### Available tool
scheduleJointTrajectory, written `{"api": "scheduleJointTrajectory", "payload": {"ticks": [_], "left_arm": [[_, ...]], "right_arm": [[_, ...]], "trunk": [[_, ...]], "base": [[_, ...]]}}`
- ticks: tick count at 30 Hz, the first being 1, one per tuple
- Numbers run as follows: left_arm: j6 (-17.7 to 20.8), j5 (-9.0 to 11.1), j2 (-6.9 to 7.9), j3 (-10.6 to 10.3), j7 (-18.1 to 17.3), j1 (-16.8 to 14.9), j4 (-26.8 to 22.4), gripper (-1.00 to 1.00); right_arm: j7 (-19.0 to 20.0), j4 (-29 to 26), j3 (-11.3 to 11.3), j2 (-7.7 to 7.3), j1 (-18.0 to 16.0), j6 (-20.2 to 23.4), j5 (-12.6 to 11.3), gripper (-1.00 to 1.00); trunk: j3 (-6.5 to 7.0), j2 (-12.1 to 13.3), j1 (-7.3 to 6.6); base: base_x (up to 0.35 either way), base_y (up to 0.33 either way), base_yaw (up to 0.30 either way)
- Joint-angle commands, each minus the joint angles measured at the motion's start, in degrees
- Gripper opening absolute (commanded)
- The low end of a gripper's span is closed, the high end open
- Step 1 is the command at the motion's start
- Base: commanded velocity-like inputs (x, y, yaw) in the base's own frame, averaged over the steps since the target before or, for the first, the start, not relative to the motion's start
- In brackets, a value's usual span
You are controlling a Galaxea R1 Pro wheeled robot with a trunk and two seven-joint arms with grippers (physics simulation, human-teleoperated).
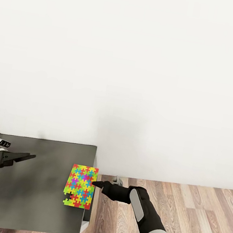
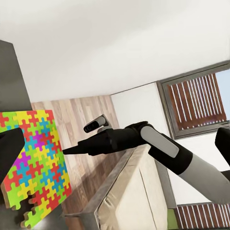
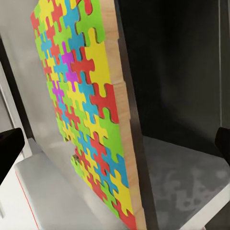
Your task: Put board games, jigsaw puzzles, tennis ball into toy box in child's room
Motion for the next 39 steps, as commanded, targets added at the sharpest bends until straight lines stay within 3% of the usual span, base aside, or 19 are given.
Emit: {"api": "scheduleJointTrajectory", "payload": {"ticks": [1,27,39], "left_arm": [[0.6,0.0,0.02,0.0,-0.2,0.0,0.0,1.0],[0.3,0.4,0.25,0.0,-0.2,0.0,-0.9,1.0],[0.5,0.6,0.28,0.1,-0.2,1.7,-3.5,1.0]], "right_arm": [[0.2,0.0,0.0,0.01,0.0,0.2,0.1,1.0],[0.2,0.0,0.0,0.01,0.0,0.2,0.1,1.0],[0.2,-0.1,0.1,0.01,0.0,0.2,0.1,1.0]], "trunk": [[-0.11,-0.1,0.03],[-0.93,-0.1,0.03],[-0.93,-0.1,0.03]], "base": [[0.0,0.0,0.0],[0.0,0.0,0.0],[0.0,0.012,0.0]]}}
